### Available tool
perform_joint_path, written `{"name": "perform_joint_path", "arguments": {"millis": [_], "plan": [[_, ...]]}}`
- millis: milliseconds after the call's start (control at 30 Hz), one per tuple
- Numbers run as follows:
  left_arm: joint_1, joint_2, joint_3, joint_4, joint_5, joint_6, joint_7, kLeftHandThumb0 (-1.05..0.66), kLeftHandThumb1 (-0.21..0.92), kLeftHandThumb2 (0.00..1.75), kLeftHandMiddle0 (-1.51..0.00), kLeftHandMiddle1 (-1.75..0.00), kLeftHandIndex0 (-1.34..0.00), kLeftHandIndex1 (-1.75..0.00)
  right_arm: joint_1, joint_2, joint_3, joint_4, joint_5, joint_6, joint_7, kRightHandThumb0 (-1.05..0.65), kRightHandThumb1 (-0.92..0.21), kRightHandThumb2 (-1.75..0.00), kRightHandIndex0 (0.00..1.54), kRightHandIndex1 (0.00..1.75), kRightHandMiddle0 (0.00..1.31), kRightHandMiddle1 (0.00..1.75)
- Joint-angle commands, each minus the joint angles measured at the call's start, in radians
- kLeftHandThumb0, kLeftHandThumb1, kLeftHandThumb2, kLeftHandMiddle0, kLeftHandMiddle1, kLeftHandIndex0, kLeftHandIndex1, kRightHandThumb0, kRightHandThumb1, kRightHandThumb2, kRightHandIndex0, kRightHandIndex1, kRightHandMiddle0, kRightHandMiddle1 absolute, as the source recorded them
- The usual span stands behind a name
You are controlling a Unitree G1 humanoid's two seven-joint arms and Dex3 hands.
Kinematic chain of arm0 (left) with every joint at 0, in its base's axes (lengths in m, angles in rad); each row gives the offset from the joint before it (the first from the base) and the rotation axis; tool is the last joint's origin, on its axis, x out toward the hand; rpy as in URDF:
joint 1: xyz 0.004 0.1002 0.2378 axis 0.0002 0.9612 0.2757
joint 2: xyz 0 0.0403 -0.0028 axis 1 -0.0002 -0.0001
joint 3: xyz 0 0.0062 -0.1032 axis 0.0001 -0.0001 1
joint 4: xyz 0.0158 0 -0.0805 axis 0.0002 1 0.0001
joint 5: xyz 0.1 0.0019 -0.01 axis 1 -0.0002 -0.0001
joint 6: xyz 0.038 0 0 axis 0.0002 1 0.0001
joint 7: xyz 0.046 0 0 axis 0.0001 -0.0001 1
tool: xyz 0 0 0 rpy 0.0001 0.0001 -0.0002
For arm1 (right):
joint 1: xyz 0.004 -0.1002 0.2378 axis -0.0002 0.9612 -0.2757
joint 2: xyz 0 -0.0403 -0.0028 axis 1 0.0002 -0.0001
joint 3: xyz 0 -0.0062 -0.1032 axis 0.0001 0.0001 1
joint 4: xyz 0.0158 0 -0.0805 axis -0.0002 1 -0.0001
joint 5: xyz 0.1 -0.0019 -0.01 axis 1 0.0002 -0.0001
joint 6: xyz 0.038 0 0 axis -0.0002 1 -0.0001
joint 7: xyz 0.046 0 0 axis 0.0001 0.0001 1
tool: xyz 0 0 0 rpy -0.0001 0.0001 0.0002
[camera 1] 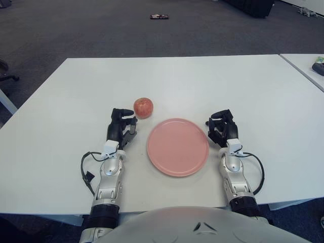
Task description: Put the apple into the plate.
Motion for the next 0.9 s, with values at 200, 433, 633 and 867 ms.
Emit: {"name": "perform_joint_path", "arguments": {"millis": [200, 433, 633, 867], "plan": [[-0.016, 0.011, 0.004, 0.01, -0.001, -0.009, -0.004, -0.35, 0.92, 0.52, -0.38, -1.33, -0.2, -1.75, -0.002, 0.004, -0.002, 0.015, -0.002, 0.003, -0.005, -0.37, -0.78, -0.73, 0.54, 1.23, 0.28, 1.75], [-0.023, 0.03, -0.005, 0.029, 0.117, -0.04, 0.08, -0.35, 0.92, 0.53, -0.39, -1.4, -0.2, -1.75, 0.0, 0.004, -0.001, 0.014, 0.006, -0.001, 0.005, -0.37, -0.77, -0.74, 0.54, 1.23, 0.28, 1.75], [-0.03, 0.065, -0.029, 0.047, 0.295, -0.044, 0.199, -0.35, 0.92, 0.53, -0.45, -1.36, -0.19, -1.75, 0.0, 0.002, 0.001, 0.017, 0.001, -0.003, 0.004, -0.37, -0.77, -0.73, 0.54, 1.23, 0.28, 1.75], [-0.061, 0.116, -0.068, 0.072, 0.488, -0.006, 0.337, -0.35, 0.92, 0.53, -0.42, -1.29, -0.19, -1.75, -0.001, 0.002, 0.003, 0.022, 0.004, -0.009, 0.01, -0.36, -0.78, -0.73, 0.54, 1.23, 0.28, 1.75]]}}
